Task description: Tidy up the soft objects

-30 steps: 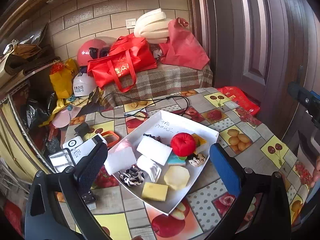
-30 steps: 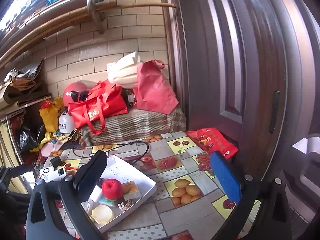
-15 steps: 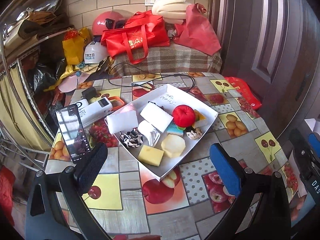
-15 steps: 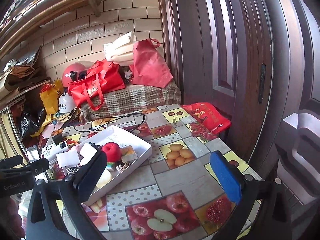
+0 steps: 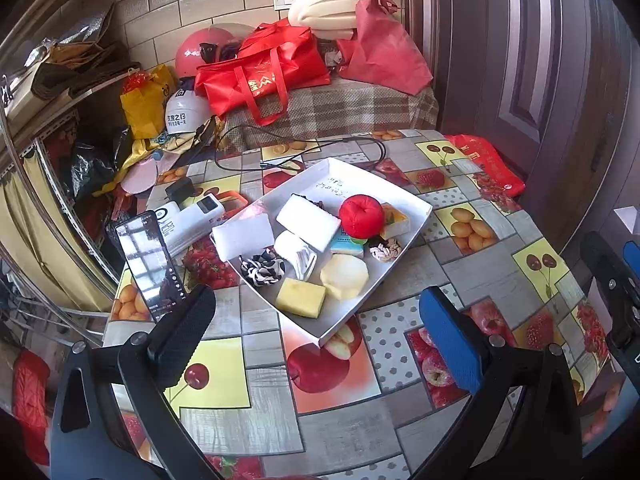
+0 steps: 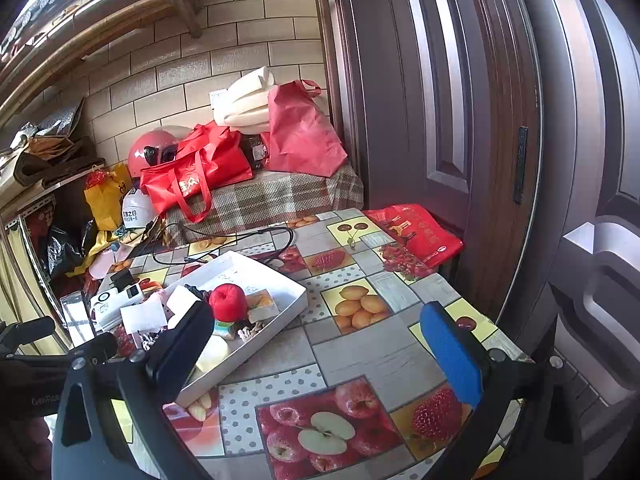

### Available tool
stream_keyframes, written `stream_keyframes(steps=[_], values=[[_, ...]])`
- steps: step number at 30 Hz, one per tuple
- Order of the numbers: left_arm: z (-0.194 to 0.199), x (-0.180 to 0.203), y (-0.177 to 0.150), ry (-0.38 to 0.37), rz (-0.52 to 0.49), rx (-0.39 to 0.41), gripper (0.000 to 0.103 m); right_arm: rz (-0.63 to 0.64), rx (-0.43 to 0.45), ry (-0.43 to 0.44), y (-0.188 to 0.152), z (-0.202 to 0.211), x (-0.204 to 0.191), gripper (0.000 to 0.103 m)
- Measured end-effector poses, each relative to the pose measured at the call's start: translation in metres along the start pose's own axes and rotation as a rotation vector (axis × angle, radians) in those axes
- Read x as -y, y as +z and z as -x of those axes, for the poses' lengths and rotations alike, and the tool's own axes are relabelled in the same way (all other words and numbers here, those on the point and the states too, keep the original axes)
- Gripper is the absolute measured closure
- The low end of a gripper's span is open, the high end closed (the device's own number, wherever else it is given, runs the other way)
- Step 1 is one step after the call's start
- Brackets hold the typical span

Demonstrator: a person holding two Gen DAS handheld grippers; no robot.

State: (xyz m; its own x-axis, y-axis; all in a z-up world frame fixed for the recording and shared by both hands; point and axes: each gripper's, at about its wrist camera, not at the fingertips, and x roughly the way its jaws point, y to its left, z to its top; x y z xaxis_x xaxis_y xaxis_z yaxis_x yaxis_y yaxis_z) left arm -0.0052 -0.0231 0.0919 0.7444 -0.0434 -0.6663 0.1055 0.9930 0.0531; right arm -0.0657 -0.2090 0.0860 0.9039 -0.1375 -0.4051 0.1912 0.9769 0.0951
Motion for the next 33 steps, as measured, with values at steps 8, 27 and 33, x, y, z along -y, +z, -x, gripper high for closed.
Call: stream_keyframes(steps=[8,27,33], values=[[0.0,0.012,-0.004,-0.036,-0.022,-0.016,0.0,-0.025,-0.012,-0.015,-0.002,0.001,0.01,0.0],[-0.002,0.022,-0.004,-0.062,-0.042,-0.03,0.0,-0.038,-0.034,-0.025,-0.001,-0.002,0.016,0.0],[-0.008,0.027,-0.009,-0.068,-0.043,-0.05,0.0,-0.042,-0.041,-0.027,-0.002,-0.003,0.016,0.0]])
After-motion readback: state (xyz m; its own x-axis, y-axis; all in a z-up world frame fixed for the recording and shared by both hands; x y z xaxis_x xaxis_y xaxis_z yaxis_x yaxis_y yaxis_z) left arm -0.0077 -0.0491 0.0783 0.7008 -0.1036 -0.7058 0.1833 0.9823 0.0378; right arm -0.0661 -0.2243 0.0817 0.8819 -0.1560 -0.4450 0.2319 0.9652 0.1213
